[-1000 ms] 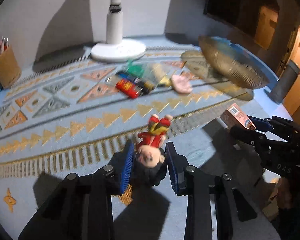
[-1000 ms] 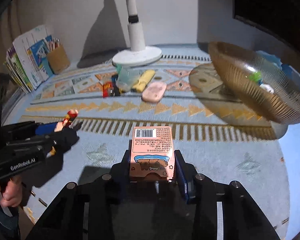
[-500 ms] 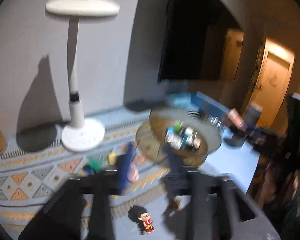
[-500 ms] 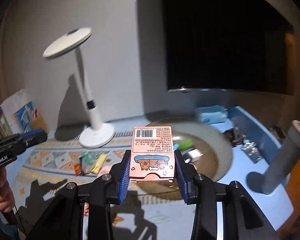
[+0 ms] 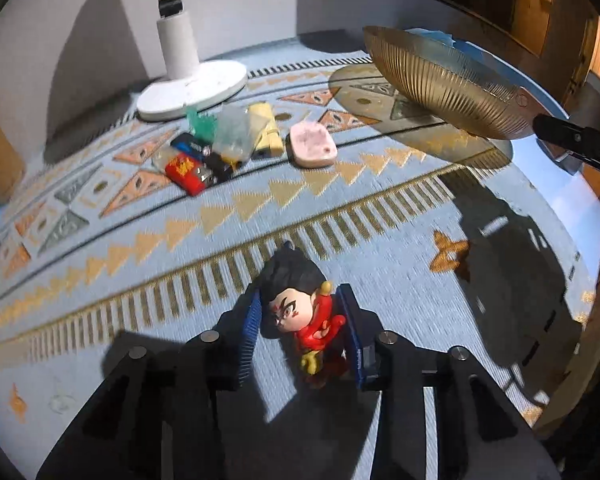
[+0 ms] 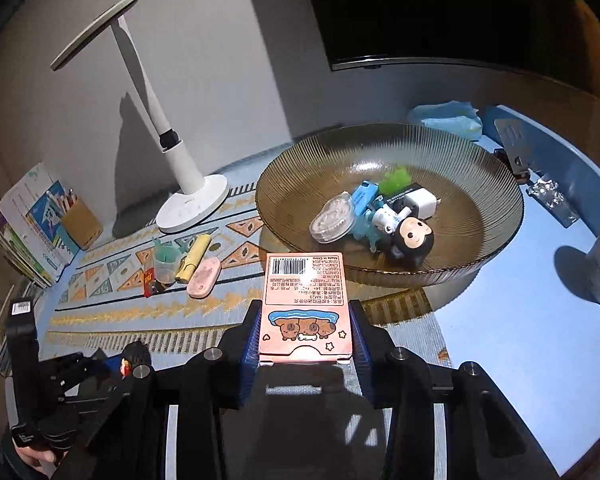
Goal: Organize rigid objects
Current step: 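Carry both held objects over the glass bowl and open both grippers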
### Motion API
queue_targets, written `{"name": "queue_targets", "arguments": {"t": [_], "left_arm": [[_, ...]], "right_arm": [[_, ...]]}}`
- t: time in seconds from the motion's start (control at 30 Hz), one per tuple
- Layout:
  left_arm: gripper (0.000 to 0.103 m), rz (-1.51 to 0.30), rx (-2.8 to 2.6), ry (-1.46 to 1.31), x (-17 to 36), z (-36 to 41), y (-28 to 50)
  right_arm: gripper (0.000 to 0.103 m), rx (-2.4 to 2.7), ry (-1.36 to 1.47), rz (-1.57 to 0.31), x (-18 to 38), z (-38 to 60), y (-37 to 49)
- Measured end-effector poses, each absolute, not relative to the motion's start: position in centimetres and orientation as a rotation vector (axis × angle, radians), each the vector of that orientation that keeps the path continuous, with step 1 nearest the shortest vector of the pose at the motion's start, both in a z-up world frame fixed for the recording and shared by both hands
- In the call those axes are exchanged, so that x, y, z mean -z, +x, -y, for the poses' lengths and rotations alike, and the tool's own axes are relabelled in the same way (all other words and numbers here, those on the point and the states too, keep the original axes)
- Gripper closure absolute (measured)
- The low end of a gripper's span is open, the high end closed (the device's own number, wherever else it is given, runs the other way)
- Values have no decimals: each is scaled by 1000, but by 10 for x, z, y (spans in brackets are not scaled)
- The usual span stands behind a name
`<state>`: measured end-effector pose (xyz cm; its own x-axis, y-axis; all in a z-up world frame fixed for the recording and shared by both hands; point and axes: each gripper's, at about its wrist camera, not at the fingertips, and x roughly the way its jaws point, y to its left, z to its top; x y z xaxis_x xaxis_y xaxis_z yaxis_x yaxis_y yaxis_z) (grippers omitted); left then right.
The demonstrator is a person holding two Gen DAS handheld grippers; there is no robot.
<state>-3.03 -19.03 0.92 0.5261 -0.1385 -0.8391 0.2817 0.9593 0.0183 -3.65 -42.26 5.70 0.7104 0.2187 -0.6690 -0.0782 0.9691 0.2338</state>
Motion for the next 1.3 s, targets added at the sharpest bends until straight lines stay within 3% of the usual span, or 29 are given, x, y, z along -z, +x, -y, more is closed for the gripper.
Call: {"name": "queue_targets", "arguments": {"t": [0.2, 0.43, 0.63, 1.07, 1.3], "left_arm": [[74, -888, 324, 137, -47, 205, -26], [74, -636, 432, 113, -142, 246, -11], [74, -550, 542, 87, -185, 301, 28], [74, -831, 589, 29, -87, 372, 110], [73, -851, 595, 16, -73, 382, 118]], "right_arm": [[63, -132, 215, -730, -66, 443, -41], [63, -51, 203, -581, -124, 477, -43], [63, 57, 186, -504, -161, 503, -26], [63, 167, 246, -717, -100, 538, 42], [63, 201, 266, -788, -73, 545, 55]]}}
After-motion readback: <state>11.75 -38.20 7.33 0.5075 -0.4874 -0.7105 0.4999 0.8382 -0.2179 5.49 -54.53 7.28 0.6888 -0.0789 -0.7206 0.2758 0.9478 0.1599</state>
